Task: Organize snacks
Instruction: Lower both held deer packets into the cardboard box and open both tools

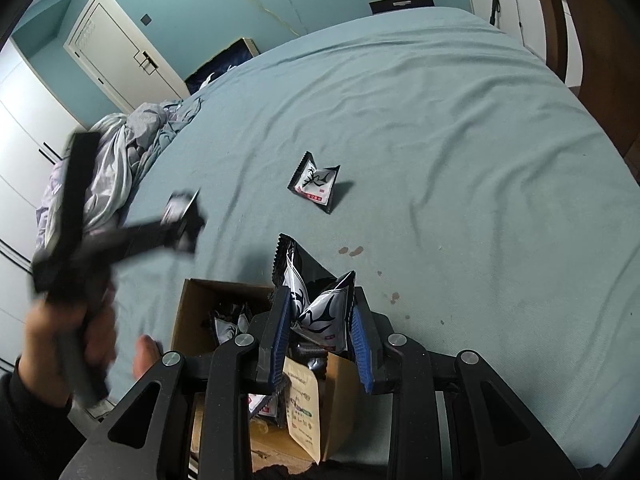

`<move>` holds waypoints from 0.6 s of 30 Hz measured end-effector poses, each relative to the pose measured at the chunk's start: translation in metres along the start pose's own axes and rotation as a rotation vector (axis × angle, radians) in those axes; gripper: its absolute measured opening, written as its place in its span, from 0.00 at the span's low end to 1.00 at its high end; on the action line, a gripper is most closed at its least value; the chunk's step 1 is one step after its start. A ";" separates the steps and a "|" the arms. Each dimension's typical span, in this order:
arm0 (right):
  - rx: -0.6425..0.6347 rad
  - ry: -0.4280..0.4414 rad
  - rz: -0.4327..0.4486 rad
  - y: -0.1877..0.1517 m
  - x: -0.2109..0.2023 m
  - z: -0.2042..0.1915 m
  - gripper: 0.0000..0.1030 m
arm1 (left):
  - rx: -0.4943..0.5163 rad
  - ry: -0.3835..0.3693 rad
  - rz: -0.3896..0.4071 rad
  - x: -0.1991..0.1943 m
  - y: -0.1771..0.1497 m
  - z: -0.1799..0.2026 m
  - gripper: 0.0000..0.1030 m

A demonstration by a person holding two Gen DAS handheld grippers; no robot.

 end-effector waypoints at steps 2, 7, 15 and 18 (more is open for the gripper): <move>-0.009 -0.011 -0.007 -0.002 0.001 -0.003 0.26 | 0.018 -0.038 0.012 -0.014 -0.016 0.007 0.33; -0.034 -0.024 -0.025 -0.008 0.003 -0.006 0.26 | 0.072 -0.154 0.017 -0.034 -0.039 0.032 0.33; -0.017 -0.007 -0.013 -0.006 0.001 -0.002 0.26 | 0.117 -0.138 0.039 -0.027 -0.043 0.051 0.53; -0.030 -0.001 -0.013 -0.009 0.000 -0.004 0.26 | 0.108 -0.083 0.109 -0.036 -0.033 0.039 0.81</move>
Point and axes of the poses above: each gripper's, at about its wrist camera, not at the fingertips, and x roughly the way its jaws point, z to its right, y to its top, the point moved 10 cm from there along x, roughly the way its jaws point, and after that the axes turned 4 degrees about y, right-handed, at the moved point
